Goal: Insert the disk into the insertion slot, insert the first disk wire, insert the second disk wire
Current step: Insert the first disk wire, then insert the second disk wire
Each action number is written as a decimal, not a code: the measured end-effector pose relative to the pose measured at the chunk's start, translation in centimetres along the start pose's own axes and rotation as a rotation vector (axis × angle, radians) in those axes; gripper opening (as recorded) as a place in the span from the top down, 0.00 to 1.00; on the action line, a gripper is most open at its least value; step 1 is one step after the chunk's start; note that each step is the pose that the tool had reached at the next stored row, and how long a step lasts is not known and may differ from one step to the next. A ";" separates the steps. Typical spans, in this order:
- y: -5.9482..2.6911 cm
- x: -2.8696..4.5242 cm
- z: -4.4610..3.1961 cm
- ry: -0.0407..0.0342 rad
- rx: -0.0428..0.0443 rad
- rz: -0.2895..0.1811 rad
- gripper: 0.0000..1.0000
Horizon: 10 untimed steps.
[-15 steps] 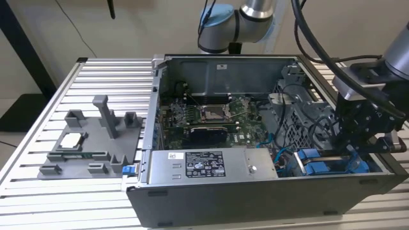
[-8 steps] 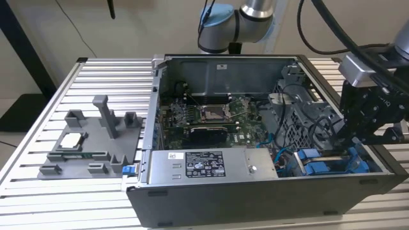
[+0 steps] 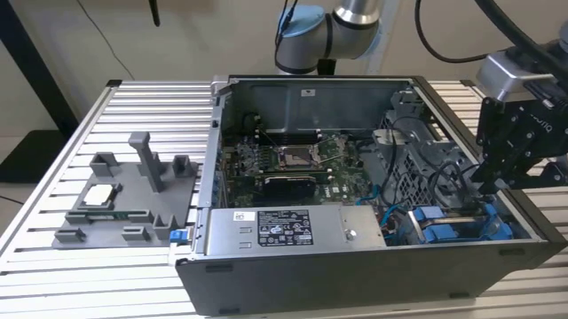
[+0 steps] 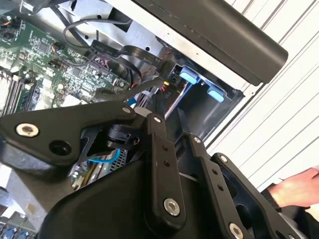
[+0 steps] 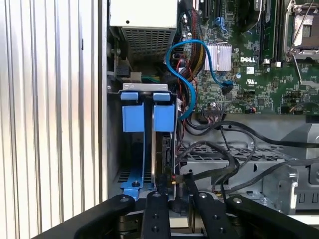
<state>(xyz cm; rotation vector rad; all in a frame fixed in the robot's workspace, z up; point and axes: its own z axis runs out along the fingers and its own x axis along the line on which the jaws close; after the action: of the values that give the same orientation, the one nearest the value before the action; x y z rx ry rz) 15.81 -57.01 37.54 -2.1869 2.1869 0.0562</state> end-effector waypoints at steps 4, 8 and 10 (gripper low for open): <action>0.00 -0.01 -0.06 -0.0001 0.0000 0.000 0.73; -0.07 -0.02 -0.08 0.0003 -0.0001 0.000 0.73; -0.21 -0.02 -0.07 0.0002 0.0000 0.000 0.73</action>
<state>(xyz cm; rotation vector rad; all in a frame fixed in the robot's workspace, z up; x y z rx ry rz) 16.01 -56.99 37.61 -2.1870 2.1870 0.0560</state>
